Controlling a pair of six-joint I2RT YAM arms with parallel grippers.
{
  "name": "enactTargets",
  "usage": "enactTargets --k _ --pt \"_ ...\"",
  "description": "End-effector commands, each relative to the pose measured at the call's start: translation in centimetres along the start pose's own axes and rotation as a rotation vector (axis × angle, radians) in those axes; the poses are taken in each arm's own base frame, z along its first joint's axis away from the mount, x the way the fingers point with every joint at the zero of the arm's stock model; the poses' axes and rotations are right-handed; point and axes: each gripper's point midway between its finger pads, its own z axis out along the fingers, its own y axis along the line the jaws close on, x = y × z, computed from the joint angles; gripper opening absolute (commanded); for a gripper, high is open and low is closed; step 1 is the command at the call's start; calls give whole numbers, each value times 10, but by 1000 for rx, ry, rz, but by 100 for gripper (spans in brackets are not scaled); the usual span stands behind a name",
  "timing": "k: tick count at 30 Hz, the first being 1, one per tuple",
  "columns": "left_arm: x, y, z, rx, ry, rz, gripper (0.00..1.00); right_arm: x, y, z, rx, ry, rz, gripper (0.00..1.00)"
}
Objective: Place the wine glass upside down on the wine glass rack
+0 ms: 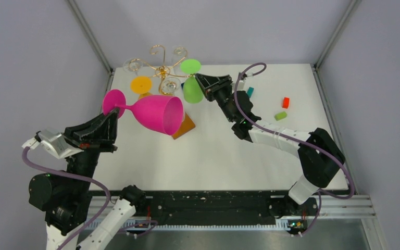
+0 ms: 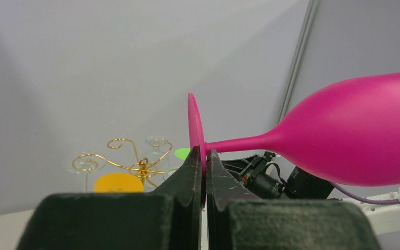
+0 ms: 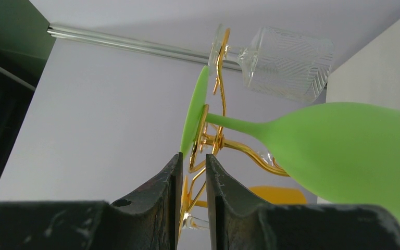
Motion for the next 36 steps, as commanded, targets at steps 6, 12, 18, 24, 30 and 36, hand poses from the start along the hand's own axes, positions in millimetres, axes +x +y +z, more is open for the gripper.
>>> enactTargets --k 6,12,18,24,30,36 --pt "-10 3 -2 -16 -40 7 0 -9 30 6 -80 -23 2 23" --pt "-10 4 -3 -24 -41 10 0 -8 34 11 -86 -23 -3 23" --pt "-12 5 -5 -28 -46 15 0 -3 26 16 -74 -10 -5 22" --pt "-13 5 -5 -29 -47 18 0 -1 19 19 -64 -5 1 23" --pt "-13 5 -6 -30 -46 18 0 -2 18 15 -61 -4 -1 23" --pt "-12 5 -4 -28 -43 15 0 -4 20 5 -67 -4 -3 22"
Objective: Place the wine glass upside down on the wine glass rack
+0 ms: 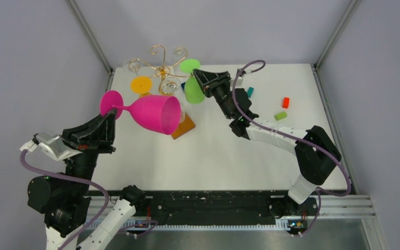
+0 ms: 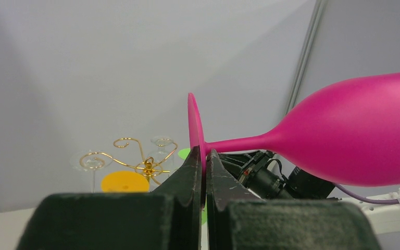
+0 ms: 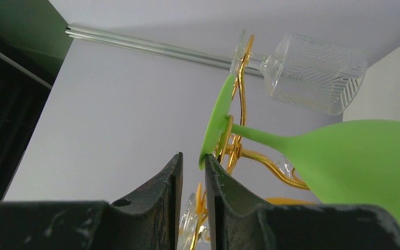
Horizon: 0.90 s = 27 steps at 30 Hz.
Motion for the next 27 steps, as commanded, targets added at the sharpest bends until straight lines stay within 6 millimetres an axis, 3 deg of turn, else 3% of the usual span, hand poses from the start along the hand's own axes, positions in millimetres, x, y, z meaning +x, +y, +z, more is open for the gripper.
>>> enactTargets --k 1,16,27 --pt "-8 1 0 -6 -33 4 0 -6 5 -9 -14 3 -11 22" --pt "-5 2 1 -9 -30 3 0 -7 -6 -15 5 1 -12 23" --pt "-4 3 1 -13 -29 5 0 -6 7 -6 -22 -2 -6 23"
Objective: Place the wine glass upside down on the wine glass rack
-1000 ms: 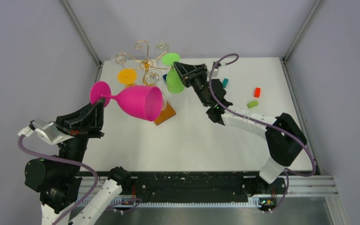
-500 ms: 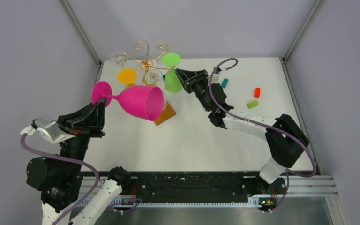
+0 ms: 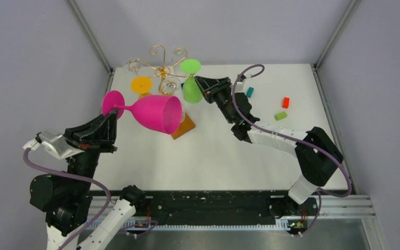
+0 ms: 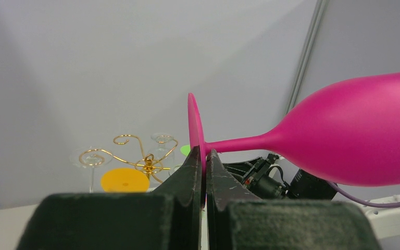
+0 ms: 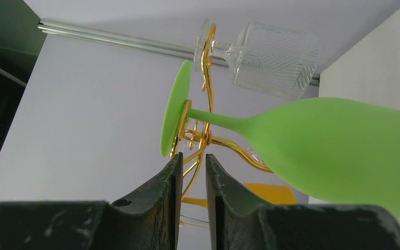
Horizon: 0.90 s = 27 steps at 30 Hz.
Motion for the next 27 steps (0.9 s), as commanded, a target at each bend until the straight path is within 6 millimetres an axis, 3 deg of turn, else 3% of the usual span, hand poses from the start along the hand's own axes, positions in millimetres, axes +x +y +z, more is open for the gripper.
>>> enactTargets --k 1,9,27 --pt "-10 1 0 -9 -41 4 0 -9 37 7 -86 -18 15 23" --pt "-11 3 -2 -17 -46 10 0 -9 42 12 -95 -21 14 23" --pt "-11 6 -5 -29 -46 21 0 -3 25 12 -69 -1 20 22"
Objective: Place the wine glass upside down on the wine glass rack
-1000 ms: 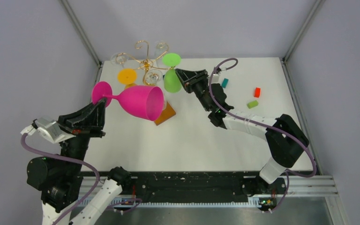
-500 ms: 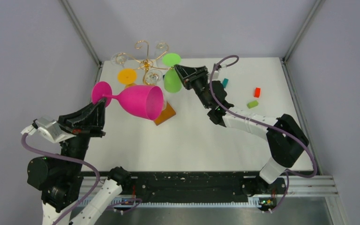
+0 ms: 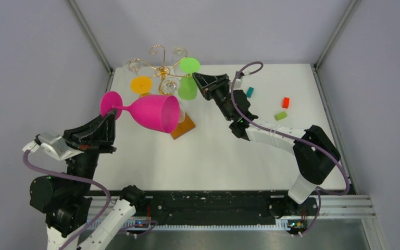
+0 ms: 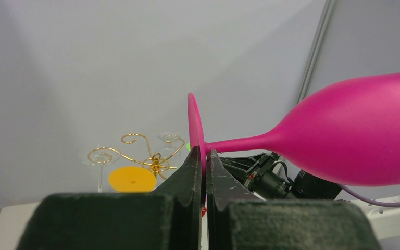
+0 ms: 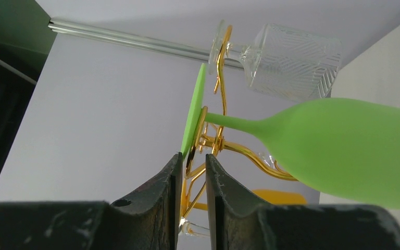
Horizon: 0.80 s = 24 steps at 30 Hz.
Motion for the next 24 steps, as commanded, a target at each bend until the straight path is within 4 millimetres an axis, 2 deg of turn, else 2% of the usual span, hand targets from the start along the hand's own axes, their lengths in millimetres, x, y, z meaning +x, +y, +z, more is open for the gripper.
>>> enactTargets --k 1,11,20,24 --pt "-10 1 -2 -7 -42 7 0 -5 14 2 -41 -6 11 22" --pt "-12 1 -1 -5 -44 9 0 -3 13 5 -43 3 5 22" --pt "-12 0 -2 -4 -43 9 0 5 33 2 -97 48 -50 22" --pt "-11 0 0 -4 -41 7 0 9 32 2 -94 62 -63 23"
